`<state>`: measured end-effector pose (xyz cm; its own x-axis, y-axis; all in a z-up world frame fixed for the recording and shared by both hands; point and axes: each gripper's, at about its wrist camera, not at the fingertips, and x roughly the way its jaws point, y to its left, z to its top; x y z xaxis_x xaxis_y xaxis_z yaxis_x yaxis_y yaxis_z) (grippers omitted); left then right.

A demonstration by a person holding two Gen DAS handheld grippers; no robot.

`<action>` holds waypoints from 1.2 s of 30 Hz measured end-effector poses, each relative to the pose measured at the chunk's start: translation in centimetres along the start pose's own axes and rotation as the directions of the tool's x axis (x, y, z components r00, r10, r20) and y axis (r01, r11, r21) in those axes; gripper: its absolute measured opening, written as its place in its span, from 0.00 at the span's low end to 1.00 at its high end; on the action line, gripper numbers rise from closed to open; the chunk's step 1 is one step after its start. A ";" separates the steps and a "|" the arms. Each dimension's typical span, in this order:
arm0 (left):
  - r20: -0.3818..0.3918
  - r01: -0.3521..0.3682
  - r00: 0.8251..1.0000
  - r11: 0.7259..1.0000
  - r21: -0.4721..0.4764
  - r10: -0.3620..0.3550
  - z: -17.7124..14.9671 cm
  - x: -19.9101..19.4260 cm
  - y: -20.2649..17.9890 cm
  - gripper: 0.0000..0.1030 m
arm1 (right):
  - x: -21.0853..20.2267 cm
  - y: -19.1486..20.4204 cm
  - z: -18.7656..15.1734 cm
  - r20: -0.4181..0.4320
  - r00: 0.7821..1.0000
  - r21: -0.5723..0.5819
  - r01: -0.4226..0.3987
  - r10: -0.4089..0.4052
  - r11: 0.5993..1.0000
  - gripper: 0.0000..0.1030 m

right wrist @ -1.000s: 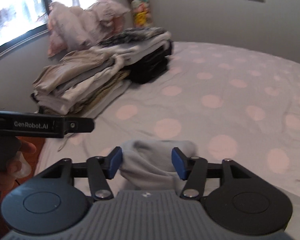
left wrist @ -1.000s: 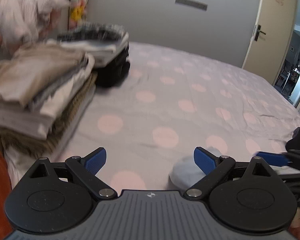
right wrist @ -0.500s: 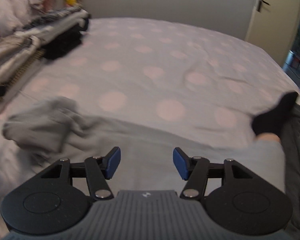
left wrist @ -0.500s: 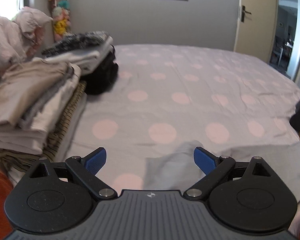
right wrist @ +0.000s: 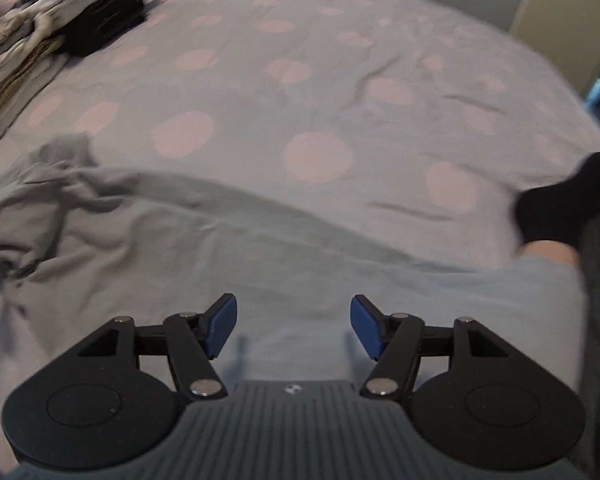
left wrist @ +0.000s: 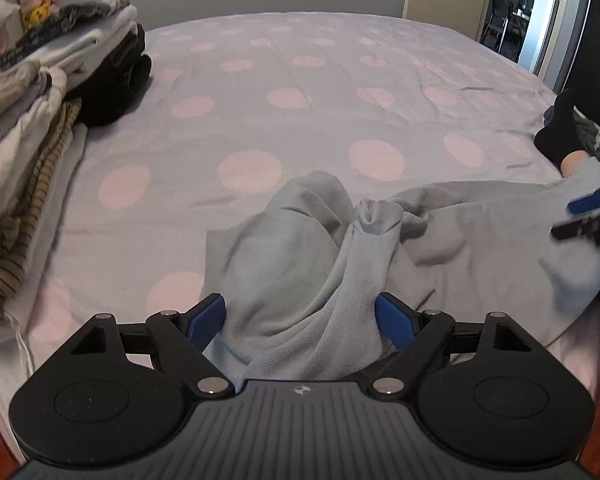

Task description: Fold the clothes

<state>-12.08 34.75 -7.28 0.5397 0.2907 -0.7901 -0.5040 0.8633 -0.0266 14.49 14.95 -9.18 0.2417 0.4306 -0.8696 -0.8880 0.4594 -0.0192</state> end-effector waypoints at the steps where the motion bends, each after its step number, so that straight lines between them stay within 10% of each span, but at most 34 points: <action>1: 0.003 0.004 1.000 1.000 0.007 -0.004 -0.1 -0.2 0.1 0.95 | 0.1 0.9 0.0 -0.017 0.999 -0.027 -0.042 0.042 0.999 0.66; 8: -0.021 -0.010 1.000 0.981 0.195 0.014 -0.9 -1.7 -1.1 0.94 | -0.4 6.8 -2.1 -0.146 0.971 -0.243 -0.219 0.188 0.945 0.72; 13: -0.018 -0.013 1.000 0.952 0.307 0.020 -1.8 -2.6 -2.6 0.94 | 0.7 8.4 -4.2 -0.243 0.969 -0.409 -0.153 0.054 0.899 0.70; 18: 0.001 -0.008 1.000 0.952 0.307 0.008 -2.6 -3.7 -2.8 0.94 | 0.5 8.4 -5.0 -0.197 0.977 -0.523 -0.031 -0.086 0.852 0.03; 25: 0.031 -0.012 1.000 0.944 0.330 0.002 -2.8 -5.0 -3.3 0.92 | -6.6 6.0 0.2 0.069 0.995 -0.395 0.089 -0.067 0.914 0.01; 36: 0.041 0.053 0.997 0.942 0.332 -0.070 -3.1 -5.0 -5.1 0.85 | -13.6 -1.8 6.9 0.376 0.842 -0.078 0.446 -0.388 0.892 0.00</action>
<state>-14.33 27.57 -5.09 0.6009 0.2460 -0.7605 -0.2222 0.9654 0.1367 15.56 13.65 6.07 0.6949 0.4759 -0.5390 -0.7146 0.5409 -0.4436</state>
